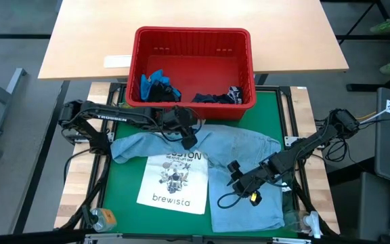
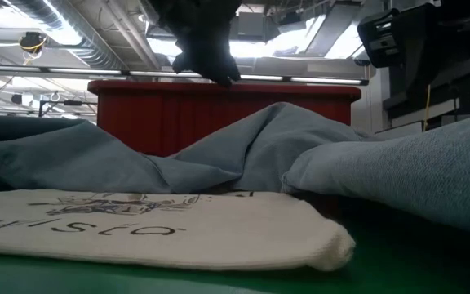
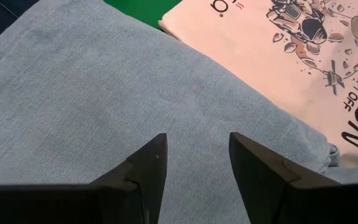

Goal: Fold Laundry from Bin
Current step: Fold the light blue jeans

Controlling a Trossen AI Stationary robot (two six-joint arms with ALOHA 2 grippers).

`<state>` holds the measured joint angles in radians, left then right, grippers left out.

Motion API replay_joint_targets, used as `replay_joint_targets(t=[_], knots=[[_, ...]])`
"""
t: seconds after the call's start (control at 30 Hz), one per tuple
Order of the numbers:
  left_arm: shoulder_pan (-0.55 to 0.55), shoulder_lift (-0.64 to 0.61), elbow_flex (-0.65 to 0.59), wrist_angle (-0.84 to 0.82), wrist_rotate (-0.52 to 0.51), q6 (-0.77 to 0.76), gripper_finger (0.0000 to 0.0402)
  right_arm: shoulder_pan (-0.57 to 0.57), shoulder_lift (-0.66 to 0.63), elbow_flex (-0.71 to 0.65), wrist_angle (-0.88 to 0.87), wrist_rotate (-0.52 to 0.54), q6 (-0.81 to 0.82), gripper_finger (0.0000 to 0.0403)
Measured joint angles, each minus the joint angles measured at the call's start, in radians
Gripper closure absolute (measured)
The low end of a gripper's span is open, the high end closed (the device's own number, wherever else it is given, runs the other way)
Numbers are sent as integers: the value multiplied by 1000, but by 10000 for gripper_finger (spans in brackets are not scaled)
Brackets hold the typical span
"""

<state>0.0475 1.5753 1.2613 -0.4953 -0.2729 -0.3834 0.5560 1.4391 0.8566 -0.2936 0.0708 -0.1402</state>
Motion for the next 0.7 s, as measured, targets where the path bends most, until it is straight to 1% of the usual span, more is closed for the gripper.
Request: replay_joint_targets(t=[0.33,0.43,0.6,0.7], knots=[[0,0,0,-19,1,-6,264,0,0,0,0,0,0,228],[2,0,0,-146,4,36,264,0,0,0,0,0,1,228],[25,0,0,-461,2,46,264,0,0,0,0,1,2,228],[29,0,0,-556,0,30,264,0,0,0,0,2,1,228]])
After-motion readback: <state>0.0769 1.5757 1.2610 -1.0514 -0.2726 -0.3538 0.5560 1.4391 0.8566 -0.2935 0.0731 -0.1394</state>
